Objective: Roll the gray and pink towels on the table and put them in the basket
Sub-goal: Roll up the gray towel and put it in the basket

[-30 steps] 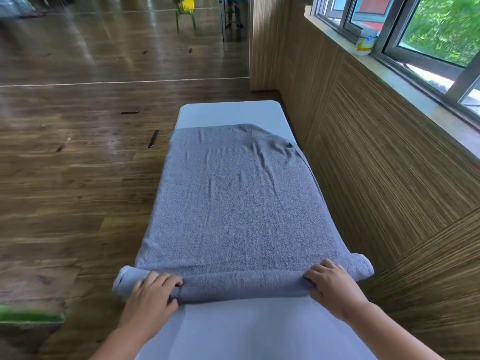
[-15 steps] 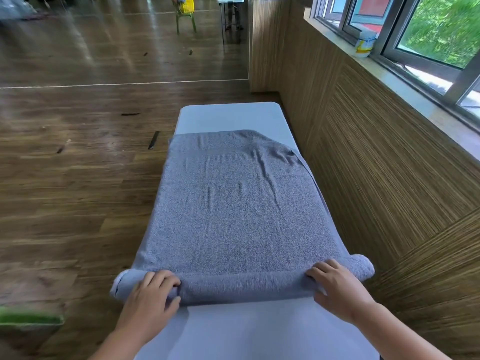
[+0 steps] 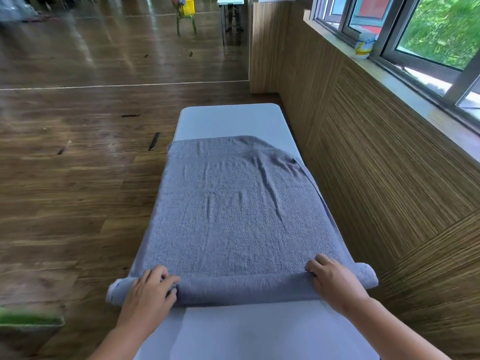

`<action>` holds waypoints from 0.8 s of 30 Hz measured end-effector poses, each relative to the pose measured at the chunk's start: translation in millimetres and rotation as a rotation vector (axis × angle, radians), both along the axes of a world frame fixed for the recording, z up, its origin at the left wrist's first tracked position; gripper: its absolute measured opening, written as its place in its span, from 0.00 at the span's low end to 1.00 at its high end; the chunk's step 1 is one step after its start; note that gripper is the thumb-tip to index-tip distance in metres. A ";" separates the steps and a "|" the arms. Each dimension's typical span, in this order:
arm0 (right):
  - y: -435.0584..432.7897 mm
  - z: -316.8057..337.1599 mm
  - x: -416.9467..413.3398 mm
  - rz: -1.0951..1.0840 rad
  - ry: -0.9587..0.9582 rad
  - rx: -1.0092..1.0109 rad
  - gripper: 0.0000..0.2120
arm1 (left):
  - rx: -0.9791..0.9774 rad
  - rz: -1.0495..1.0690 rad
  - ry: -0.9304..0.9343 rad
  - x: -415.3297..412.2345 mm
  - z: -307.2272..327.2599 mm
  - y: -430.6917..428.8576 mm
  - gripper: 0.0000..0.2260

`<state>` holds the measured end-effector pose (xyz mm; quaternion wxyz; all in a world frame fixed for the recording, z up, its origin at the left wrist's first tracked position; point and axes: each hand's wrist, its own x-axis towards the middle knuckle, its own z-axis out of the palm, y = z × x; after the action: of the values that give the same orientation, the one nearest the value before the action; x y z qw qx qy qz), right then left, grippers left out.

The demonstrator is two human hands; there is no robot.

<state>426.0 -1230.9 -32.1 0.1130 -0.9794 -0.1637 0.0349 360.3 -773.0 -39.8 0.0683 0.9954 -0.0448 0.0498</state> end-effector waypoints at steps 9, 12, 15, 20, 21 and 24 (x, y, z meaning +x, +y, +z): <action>0.2 3.1 -8.8 0.068 0.010 -0.165 0.10 | 0.025 -0.031 0.109 -5.0 1.7 -6.4 0.18; -0.3 1.7 -4.1 0.093 0.018 -0.131 0.05 | 0.042 -0.040 0.104 -3.0 2.3 -4.6 0.12; -3.1 -0.5 1.9 0.120 0.063 -0.126 0.10 | 0.045 -0.060 0.059 -3.0 2.5 -0.2 0.08; 1.8 -0.7 3.4 0.003 0.022 0.042 0.04 | -0.016 -0.030 0.004 4.0 1.7 -3.1 0.07; 1.7 -0.5 1.8 0.019 0.011 0.060 0.02 | -0.040 -0.041 -0.001 4.4 0.5 -3.9 0.06; -2.4 -0.8 -3.3 0.118 0.019 -0.027 0.07 | -0.060 -0.084 0.030 1.2 -2.5 -2.3 0.09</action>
<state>422.7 -1233.3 -32.9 0.0989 -0.9691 -0.2195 0.0528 361.5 -775.2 -42.3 0.1008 0.9908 -0.0841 0.0330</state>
